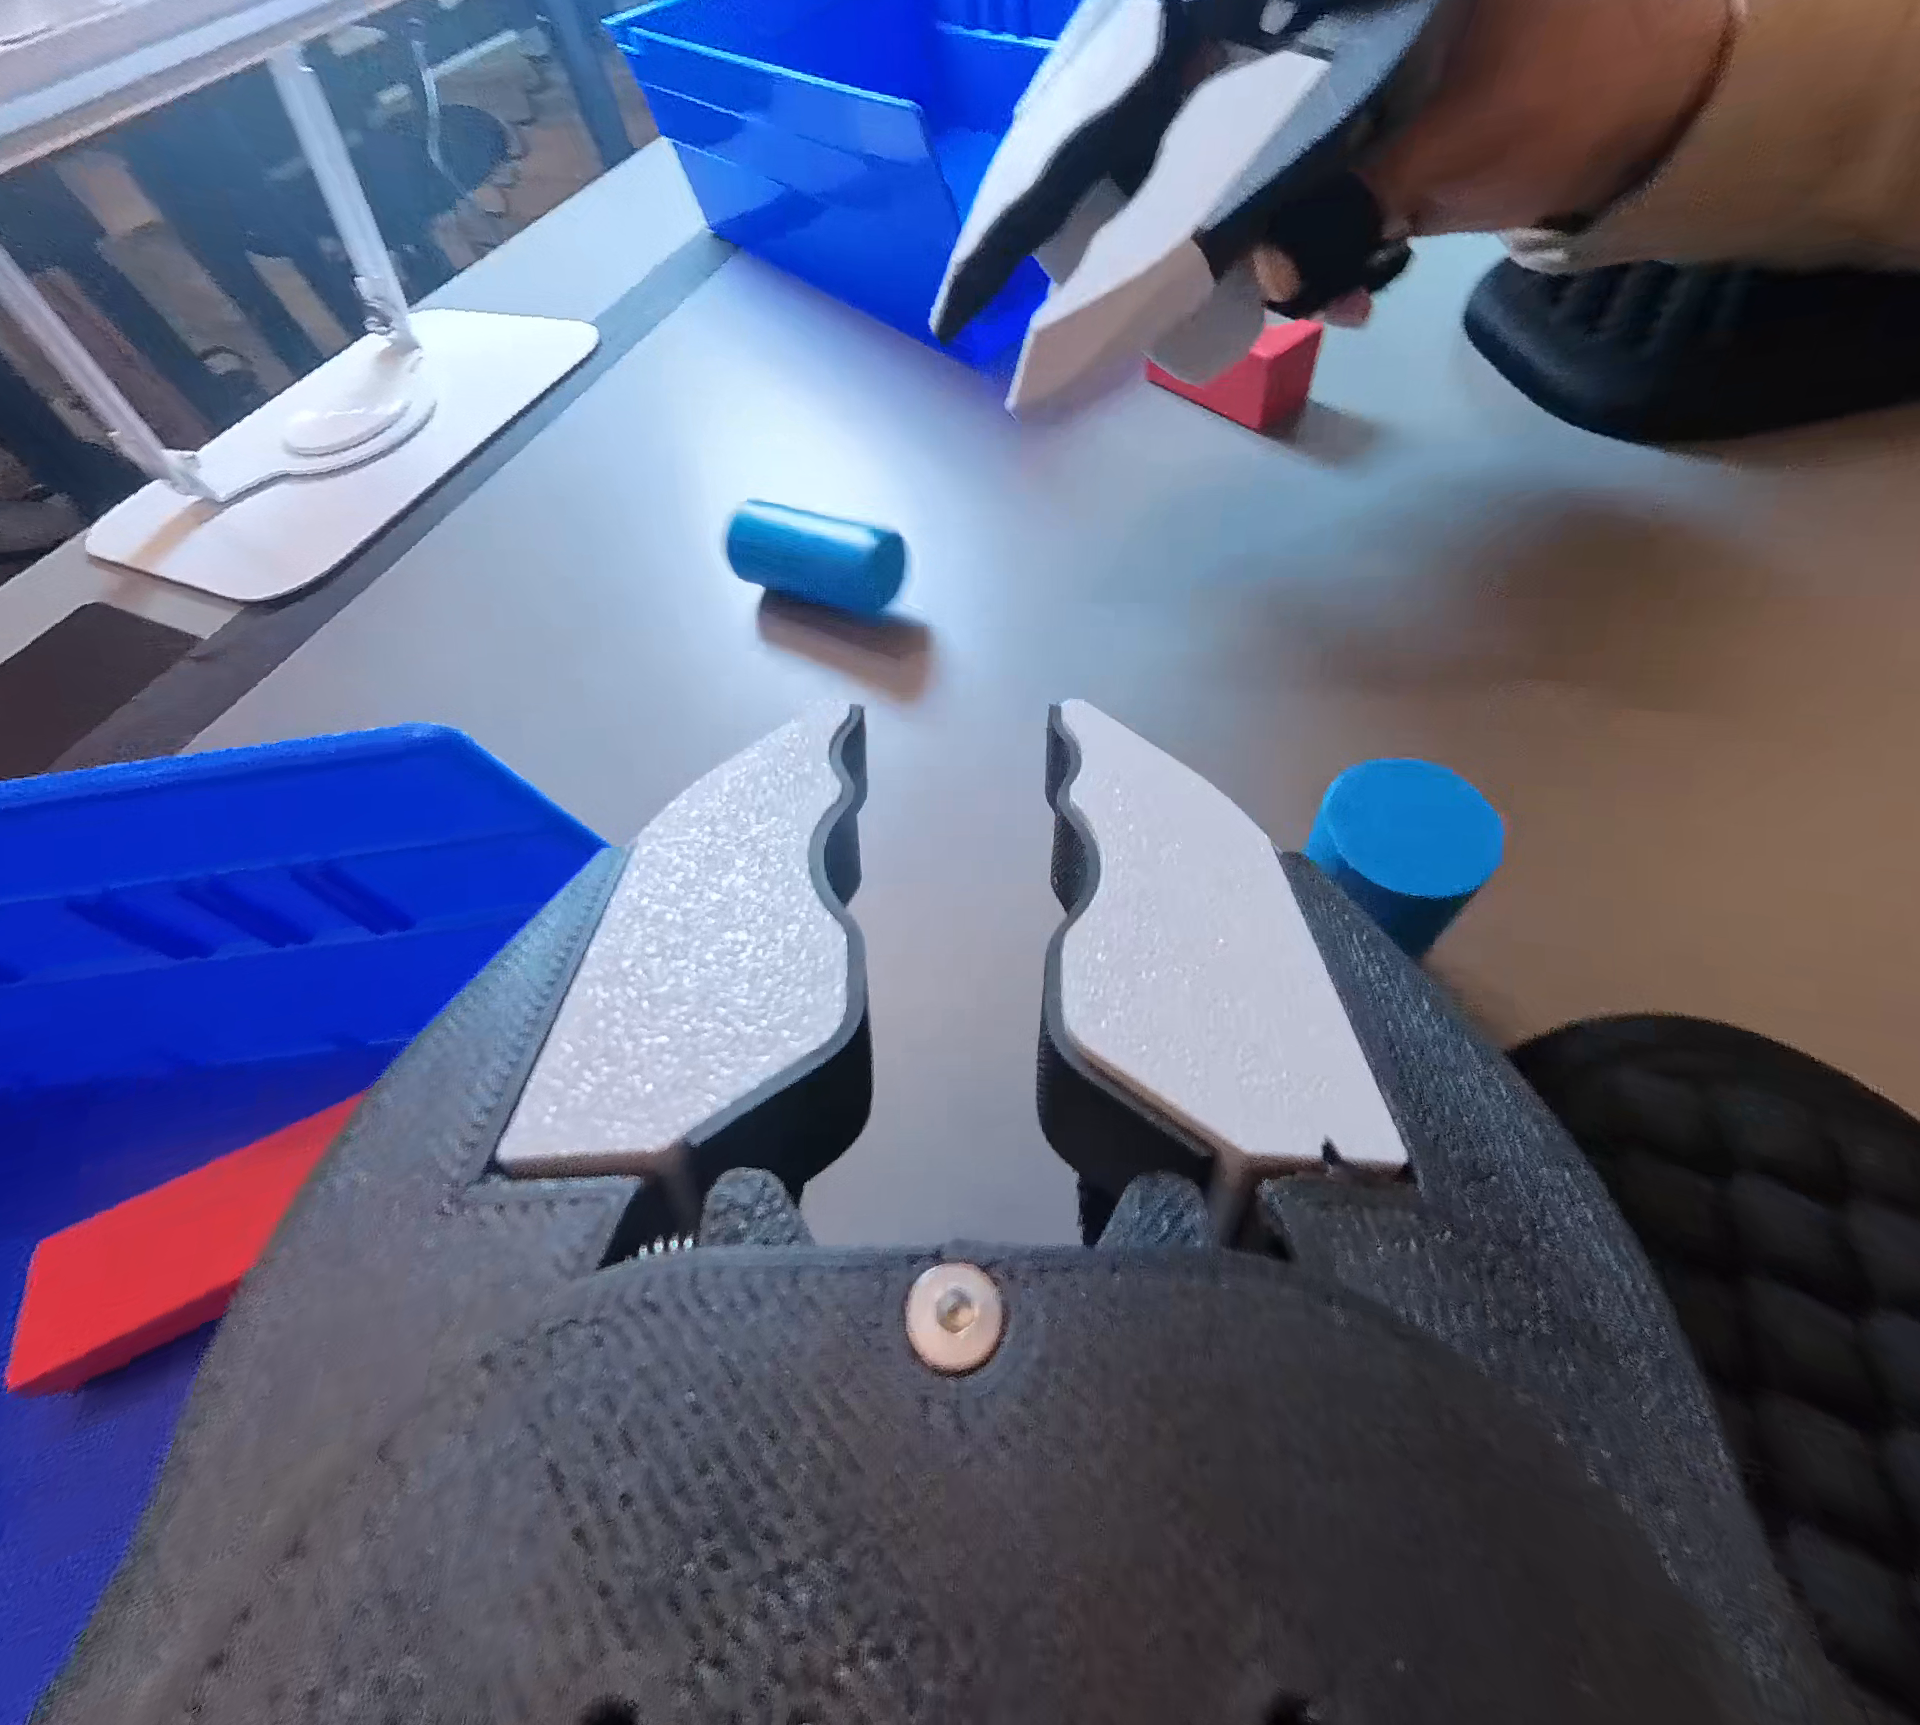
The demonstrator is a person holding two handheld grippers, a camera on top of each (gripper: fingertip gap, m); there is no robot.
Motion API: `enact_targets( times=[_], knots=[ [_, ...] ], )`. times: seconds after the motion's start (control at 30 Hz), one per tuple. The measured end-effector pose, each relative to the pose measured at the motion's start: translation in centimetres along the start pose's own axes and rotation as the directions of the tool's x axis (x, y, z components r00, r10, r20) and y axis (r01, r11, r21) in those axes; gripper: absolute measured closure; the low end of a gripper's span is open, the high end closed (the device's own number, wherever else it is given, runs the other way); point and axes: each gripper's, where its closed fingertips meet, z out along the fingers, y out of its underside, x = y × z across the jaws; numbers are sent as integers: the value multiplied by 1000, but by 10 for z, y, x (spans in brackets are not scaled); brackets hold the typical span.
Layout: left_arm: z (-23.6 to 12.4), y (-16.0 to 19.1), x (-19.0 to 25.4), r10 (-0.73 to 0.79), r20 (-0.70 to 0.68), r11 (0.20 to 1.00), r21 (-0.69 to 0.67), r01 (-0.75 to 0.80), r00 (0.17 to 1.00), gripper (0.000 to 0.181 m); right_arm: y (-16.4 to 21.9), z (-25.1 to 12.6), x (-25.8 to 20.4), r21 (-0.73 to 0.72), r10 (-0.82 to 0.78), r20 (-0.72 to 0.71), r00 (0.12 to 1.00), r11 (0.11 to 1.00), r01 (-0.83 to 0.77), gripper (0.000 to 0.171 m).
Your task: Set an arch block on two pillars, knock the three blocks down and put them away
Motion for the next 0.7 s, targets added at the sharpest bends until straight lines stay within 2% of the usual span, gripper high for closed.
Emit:
enact_targets(
  times=[0.1,0.23,0.37,0.47,0.53,0.6,0.7],
  knots=[
    [-9,7,17,-16,-159,997,-73,5,987,151,6,-6,8,-14,15,-7,1000,1000,-15,132],
    [-24,33,41,3,-323,970,-228,-81,946,181,10,-19,20,-11,25,-27,999,1000,-26,133],
    [-3,15,95,44,-462,987,-117,-110,886,181,14,-34,32,13,60,-44,997,998,-59,134],
    [27,12,129,195,-428,969,-56,-241,883,180,21,-44,38,24,99,-50,994,995,-98,134],
    [32,3,144,258,-422,961,22,-274,869,180,26,-52,42,33,114,-57,992,993,-112,135],
    [28,-8,146,236,-428,971,63,-231,873,180,32,-60,46,38,118,-67,991,993,-115,135],
    [24,-16,125,181,-375,983,81,-163,909,179,47,-74,47,-5,105,-47,993,994,-105,132]
  ],
)
